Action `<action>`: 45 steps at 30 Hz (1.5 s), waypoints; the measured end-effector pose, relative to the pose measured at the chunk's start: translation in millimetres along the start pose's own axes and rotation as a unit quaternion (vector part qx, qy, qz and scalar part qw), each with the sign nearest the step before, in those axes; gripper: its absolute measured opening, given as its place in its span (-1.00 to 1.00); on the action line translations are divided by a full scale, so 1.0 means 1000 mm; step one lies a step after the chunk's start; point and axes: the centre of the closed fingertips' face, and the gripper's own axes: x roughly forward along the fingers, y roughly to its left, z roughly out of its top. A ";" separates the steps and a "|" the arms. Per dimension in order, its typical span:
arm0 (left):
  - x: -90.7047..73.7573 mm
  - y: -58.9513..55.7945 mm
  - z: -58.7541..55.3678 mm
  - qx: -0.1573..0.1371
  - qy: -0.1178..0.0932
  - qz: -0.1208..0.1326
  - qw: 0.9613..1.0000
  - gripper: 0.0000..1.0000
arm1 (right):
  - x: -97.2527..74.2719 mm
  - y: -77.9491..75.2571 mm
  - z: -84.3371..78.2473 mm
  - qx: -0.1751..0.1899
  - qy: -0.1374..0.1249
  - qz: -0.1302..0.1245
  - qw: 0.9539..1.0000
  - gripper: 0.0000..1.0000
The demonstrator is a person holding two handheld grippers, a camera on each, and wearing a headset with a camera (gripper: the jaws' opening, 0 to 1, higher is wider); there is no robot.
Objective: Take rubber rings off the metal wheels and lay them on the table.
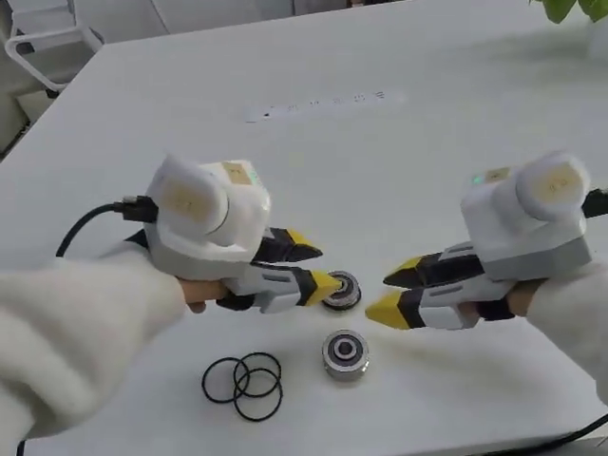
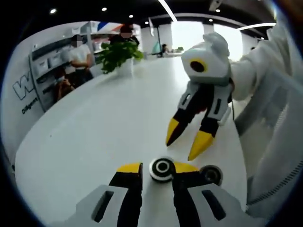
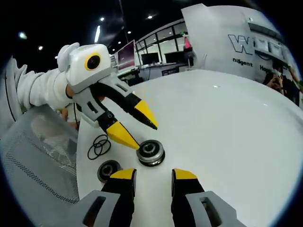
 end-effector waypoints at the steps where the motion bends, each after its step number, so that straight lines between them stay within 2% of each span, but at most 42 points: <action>1: 0.001 -0.002 -0.001 -0.004 0.001 -0.004 1.000 -0.52 | 0.001 0.000 0.001 0.002 0.000 0.004 1.000 -0.47; 7: 0.008 -0.005 -0.009 -0.007 0.013 -0.013 1.000 -0.64 | 0.009 0.002 0.002 -0.001 0.004 0.019 1.000 -0.51; 10: 0.008 -0.007 -0.008 -0.022 0.004 -0.015 1.000 -0.70 | 0.012 0.003 0.001 -0.006 0.009 0.021 1.000 -0.52; 12: 0.008 -0.005 -0.010 -0.021 0.006 -0.010 1.000 -0.72 | 0.012 0.003 0.002 -0.011 0.007 0.022 1.000 -0.54; 13: 0.009 -0.005 -0.006 -0.013 -0.002 -0.012 1.000 -0.73 | 0.013 0.002 0.001 -0.012 0.008 0.022 1.000 -0.55; 14: 0.009 -0.006 -0.008 -0.026 0.003 -0.010 1.000 -0.73 | 0.014 0.002 0.002 -0.014 0.009 0.023 1.000 -0.56; 16: 0.008 -0.007 -0.008 -0.023 0.003 -0.011 1.000 -0.73 | 0.015 0.001 0.002 -0.022 0.011 0.020 0.999 -0.62; 18: 0.009 -0.008 -0.008 -0.025 0.002 -0.013 1.000 -0.73 | 0.016 -0.001 0.002 -0.050 0.016 0.020 0.998 -0.70; 20: 0.008 -0.008 -0.008 -0.026 0.001 -0.012 1.000 -0.74 | 0.017 0.006 0.000 -0.033 0.026 0.038 0.998 -0.77; 22: 0.008 -0.010 -0.008 -0.028 0.000 -0.011 1.000 -0.74 | 0.016 -0.001 -0.001 -0.040 0.030 0.018 0.999 -0.86; 23: 0.007 -0.010 -0.008 -0.030 0.000 -0.009 1.000 -0.74 | 0.015 -0.003 -0.002 -0.048 0.037 0.015 0.998 -1.00; 24: 0.008 -0.013 -0.008 -0.036 -0.001 -0.009 0.999 -0.74 | 0.015 -0.003 -0.002 -0.024 0.034 0.013 0.999 -1.00; 25: 0.007 -0.014 -0.008 -0.032 -0.001 -0.008 0.999 -0.74 | 0.016 -0.002 -0.002 -0.019 0.032 0.015 0.999 -1.00; 27: 0.007 -0.013 -0.009 -0.032 0.000 -0.008 0.999 -0.74 | 0.017 -0.002 -0.002 -0.034 0.034 0.007 0.999 -1.00; 30: 0.006 -0.014 -0.009 -0.033 0.000 -0.010 0.999 -0.74 | 0.017 -0.003 -0.002 -0.033 0.041 -0.001 0.999 -1.00; 33: 0.006 -0.014 -0.010 -0.029 0.001 -0.011 1.000 -0.74 | 0.016 -0.004 -0.002 -0.007 0.041 -0.008 0.999 -1.00; 34: 0.006 -0.015 -0.010 -0.020 0.002 -0.012 1.000 -0.74 | 0.016 -0.004 -0.002 0.014 0.040 -0.012 0.999 -1.00; 38: 0.006 -0.014 -0.010 -0.018 0.004 -0.012 1.000 -0.75 | 0.015 -0.005 -0.001 0.060 0.023 -0.018 0.998 -1.00; 39: 0.005 -0.013 -0.011 -0.018 0.004 -0.013 1.000 -0.75 | 0.015 -0.005 -0.001 0.093 0.019 -0.013 0.995 -1.00; 41: 0.005 -0.013 -0.011 -0.018 0.004 -0.014 1.000 -0.75 | 0.012 -0.005 0.001 0.134 0.004 -0.005 0.991 -1.00; 42: 0.005 -0.013 -0.011 -0.018 0.004 -0.014 1.000 -0.75 | 0.011 -0.006 0.001 0.140 -0.003 -0.002 0.990 -1.00; 45: 0.005 -0.013 -0.011 -0.018 0.005 -0.015 1.000 -0.75 | 0.008 -0.006 0.005 0.180 -0.025 0.008 0.983 -1.00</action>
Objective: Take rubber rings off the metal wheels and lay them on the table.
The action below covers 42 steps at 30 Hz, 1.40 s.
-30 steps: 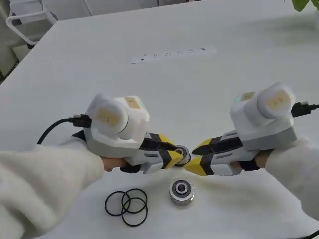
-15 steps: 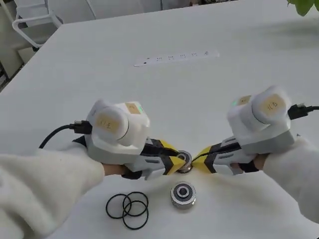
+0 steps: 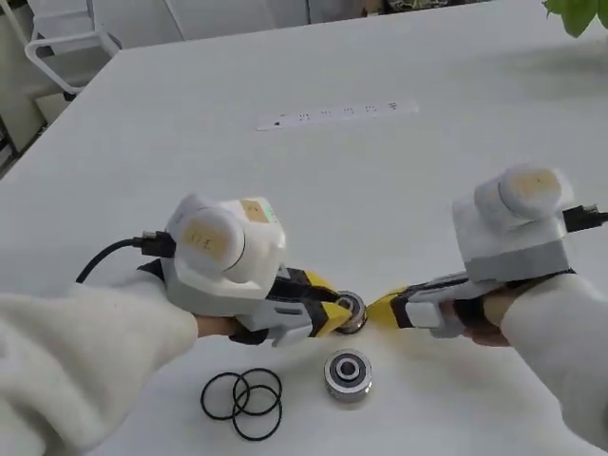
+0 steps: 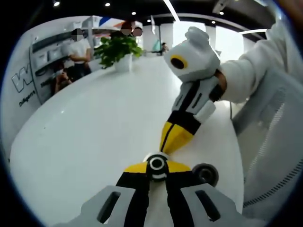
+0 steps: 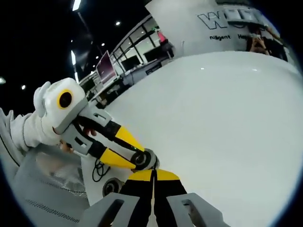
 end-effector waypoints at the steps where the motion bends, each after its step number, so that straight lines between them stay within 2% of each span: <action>1: 0.000 0.000 0.000 0.001 0.000 -0.001 1.000 -0.75 | -0.002 0.001 0.003 0.008 -0.008 0.002 1.000 -1.00; 2: 0.000 -0.001 0.000 0.001 0.001 -0.001 1.000 -0.75 | -0.004 0.005 0.006 0.020 -0.017 0.012 1.000 -1.00; 3: 0.000 -0.001 0.000 0.001 0.001 0.000 1.000 -0.75 | -0.004 0.007 0.005 0.017 -0.010 0.015 1.000 -1.00; 5: 0.000 -0.001 0.000 -0.003 -0.001 -0.002 1.000 -0.75 | -0.003 0.012 0.005 0.003 -0.007 0.007 1.000 -1.00; 10: 0.000 -0.001 0.000 -0.008 0.001 0.001 1.000 -0.75 | -0.004 0.013 0.005 0.006 -0.004 0.005 1.000 -1.00; 13: -0.001 -0.002 -0.001 -0.013 -0.001 -0.008 1.000 -0.75 | -0.004 0.019 0.004 -0.030 0.006 0.001 1.000 -1.00; 14: -0.001 -0.002 -0.001 -0.013 0.000 -0.008 1.000 -0.75 | -0.004 0.020 0.003 -0.032 0.008 0.001 0.999 -1.00; 21: 0.000 -0.001 -0.001 -0.006 0.003 -0.005 1.000 -0.75 | -0.003 0.018 0.007 -0.021 0.003 0.007 1.000 -1.00; 31: 0.000 -0.001 -0.001 0.000 0.005 -0.001 1.000 -0.75 | -0.001 0.019 0.009 -0.033 0.005 0.010 0.999 -1.00; 34: 0.000 -0.001 -0.001 -0.001 0.006 0.000 1.000 -0.75 | 0.001 0.020 0.009 -0.053 0.012 0.006 0.999 -1.00; 39: 0.000 -0.001 -0.001 -0.001 0.008 0.001 1.000 -0.75 | 0.002 0.020 0.010 -0.050 0.010 0.009 0.999 -1.00; 42: 0.000 -0.001 -0.001 -0.002 0.009 0.002 1.000 -0.75 | 0.004 0.023 0.011 -0.072 0.016 0.009 0.997 -1.00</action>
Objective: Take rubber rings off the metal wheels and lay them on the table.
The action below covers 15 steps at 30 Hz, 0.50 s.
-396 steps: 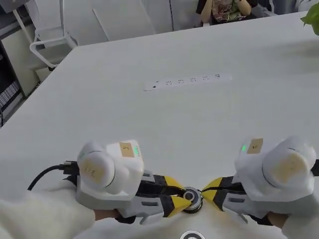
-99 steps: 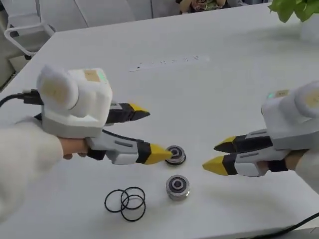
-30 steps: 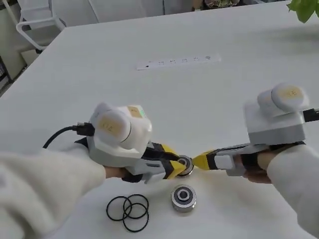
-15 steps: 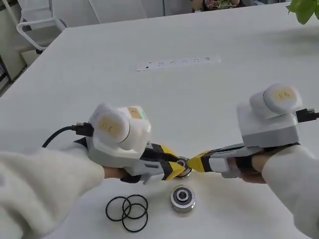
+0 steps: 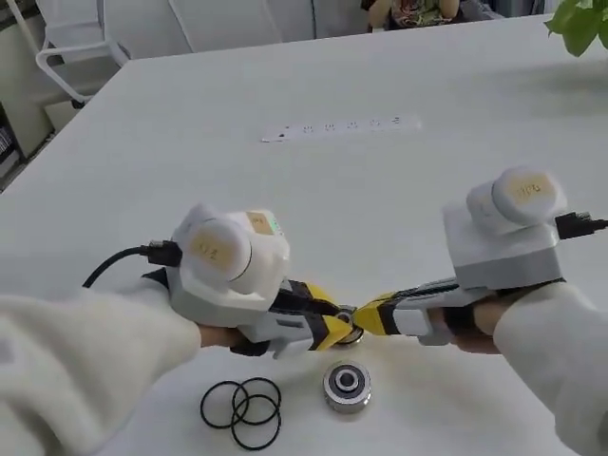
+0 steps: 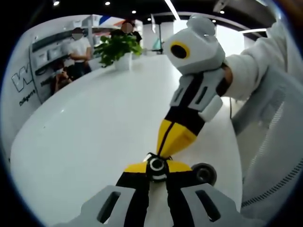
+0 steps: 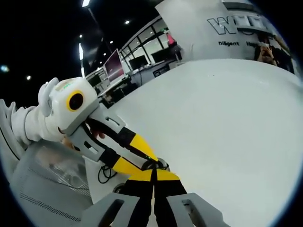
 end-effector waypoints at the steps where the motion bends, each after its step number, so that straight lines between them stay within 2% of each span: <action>1: 0.000 0.000 0.000 0.000 0.000 0.000 1.000 -0.75 | 0.001 0.001 0.000 0.001 -0.001 0.002 1.000 -1.00; 7: 0.000 0.000 0.000 0.003 0.001 -0.001 1.000 -0.74 | 0.002 0.006 0.003 -0.011 -0.003 0.011 1.000 -1.00; 11: 0.000 0.000 0.000 0.003 -0.001 0.000 1.000 -0.74 | -0.003 0.008 0.005 0.012 -0.016 0.025 0.999 -1.00; 13: 0.000 0.000 0.000 0.001 -0.001 0.000 1.000 -0.74 | -0.006 0.006 0.010 0.022 -0.031 0.024 0.999 -1.00; 15: 0.000 0.000 0.000 0.006 0.000 0.000 1.000 -0.74 | -0.006 0.001 0.008 0.014 -0.024 0.013 1.000 -1.00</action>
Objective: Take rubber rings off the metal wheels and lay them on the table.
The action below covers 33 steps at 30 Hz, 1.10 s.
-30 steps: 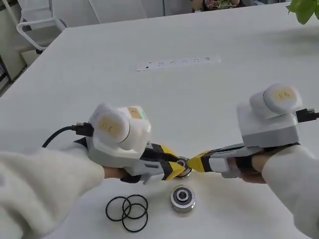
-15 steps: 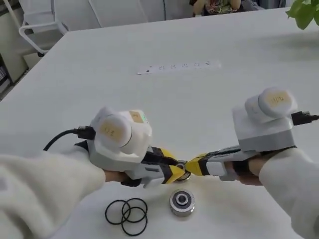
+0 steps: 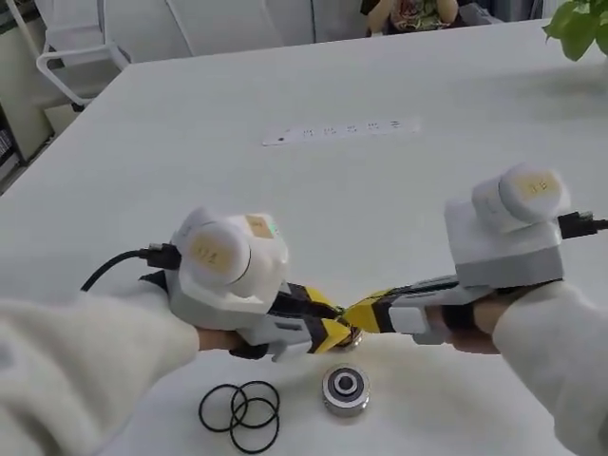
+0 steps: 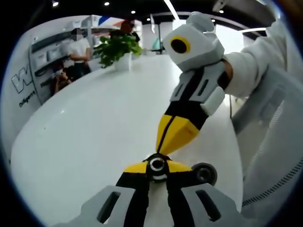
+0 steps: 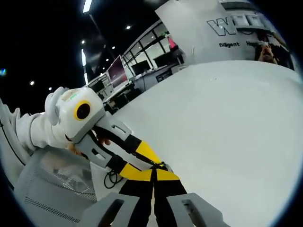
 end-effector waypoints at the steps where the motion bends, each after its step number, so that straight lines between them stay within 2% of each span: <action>1: 0.000 0.000 0.000 0.002 0.001 0.001 1.000 -0.73 | 0.000 -0.001 0.000 -0.001 0.001 -0.002 1.000 -1.00; 6: -0.004 0.000 0.000 0.021 0.011 0.003 1.000 -0.70 | -0.001 -0.003 -0.003 0.004 0.007 -0.010 1.000 -1.00; 9: -0.011 -0.001 0.001 0.028 0.009 0.000 1.000 -0.56 | -0.001 -0.003 -0.003 0.009 0.008 -0.008 1.000 -1.00; 11: -0.018 0.000 0.002 0.025 0.007 0.001 1.000 -0.37 | -0.002 -0.003 -0.003 0.009 0.008 -0.008 1.000 -1.00; 12: -0.023 0.002 0.004 0.025 0.001 0.005 1.000 -0.25 | -0.003 -0.002 -0.003 0.009 0.008 -0.007 1.000 -1.00; 15: -0.036 0.006 0.009 0.025 -0.009 0.017 1.000 -0.07 | -0.006 0.002 -0.003 0.004 0.008 -0.004 1.000 -1.00; 22: -0.078 0.010 0.019 0.031 -0.028 0.036 0.998 0.14 | -0.014 0.007 0.003 -0.005 0.005 -0.001 1.000 -1.00; 25: -0.094 0.008 0.024 0.029 -0.039 0.038 0.998 0.26 | -0.016 0.011 0.006 -0.011 0.005 0.002 1.000 -1.00; 27: -0.106 0.002 0.026 0.048 -0.050 0.031 0.997 0.34 | -0.017 0.014 0.007 -0.014 0.006 0.006 1.000 -1.00; 30: -0.122 0.000 0.019 0.046 -0.044 0.039 0.997 0.43 | -0.017 0.019 0.008 -0.023 0.009 0.010 1.000 -1.00; 33: -0.134 -0.001 0.017 0.041 -0.047 0.044 0.997 0.53 | -0.018 0.024 0.010 -0.027 0.011 0.013 0.999 -1.00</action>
